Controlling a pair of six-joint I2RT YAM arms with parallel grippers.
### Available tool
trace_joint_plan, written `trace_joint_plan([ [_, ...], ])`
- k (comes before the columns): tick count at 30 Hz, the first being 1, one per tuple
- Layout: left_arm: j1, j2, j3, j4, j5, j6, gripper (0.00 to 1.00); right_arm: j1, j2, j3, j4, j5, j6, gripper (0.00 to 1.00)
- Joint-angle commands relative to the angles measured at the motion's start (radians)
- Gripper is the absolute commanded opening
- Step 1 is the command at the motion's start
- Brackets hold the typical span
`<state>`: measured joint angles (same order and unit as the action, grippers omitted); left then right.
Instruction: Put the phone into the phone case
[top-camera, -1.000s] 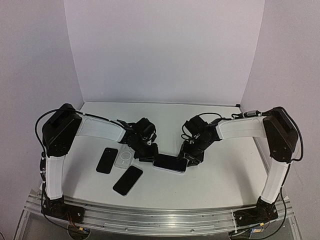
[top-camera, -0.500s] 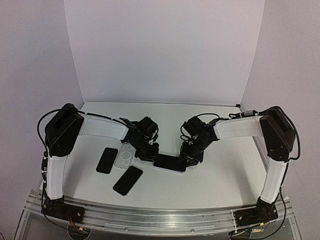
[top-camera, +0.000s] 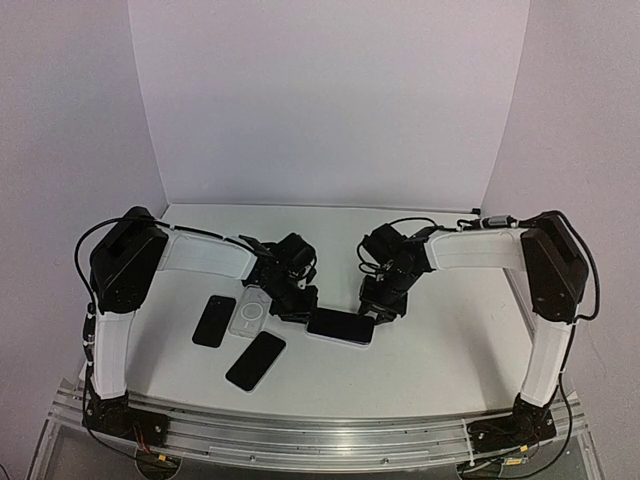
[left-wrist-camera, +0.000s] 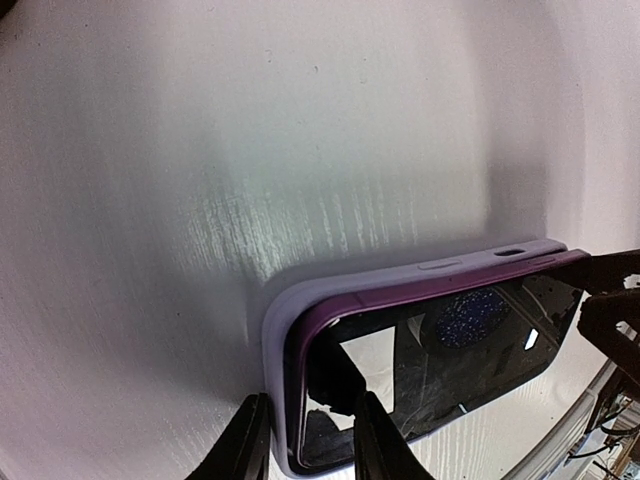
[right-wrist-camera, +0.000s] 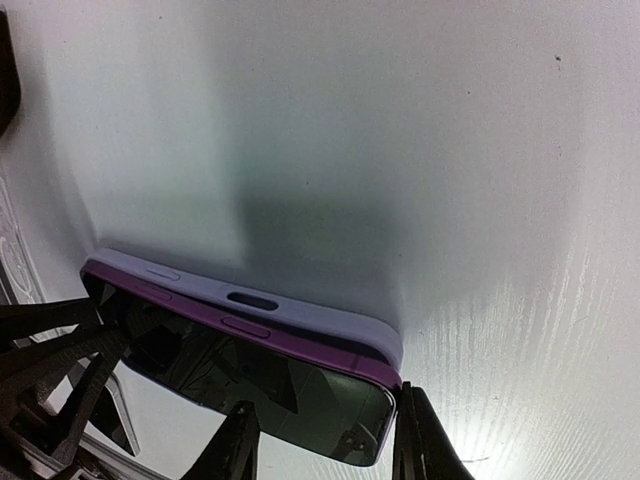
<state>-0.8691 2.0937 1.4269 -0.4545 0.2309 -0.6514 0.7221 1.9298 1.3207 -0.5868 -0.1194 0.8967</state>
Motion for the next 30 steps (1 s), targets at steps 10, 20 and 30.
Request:
trace_joint_plan([
  [10,-0.007,0.054,-0.036,0.011,0.020,-0.004,0.29,0.027,0.038,0.054,-0.010,0.027,-0.034,0.29],
  [20,0.005,0.042,-0.053,0.121,0.164,-0.026,0.35,0.072,0.114,0.105,-0.002,-0.045,-0.046,0.20],
  [30,0.005,0.068,-0.069,0.143,0.200,-0.042,0.35,0.114,0.159,0.133,0.042,-0.102,-0.031,0.04],
])
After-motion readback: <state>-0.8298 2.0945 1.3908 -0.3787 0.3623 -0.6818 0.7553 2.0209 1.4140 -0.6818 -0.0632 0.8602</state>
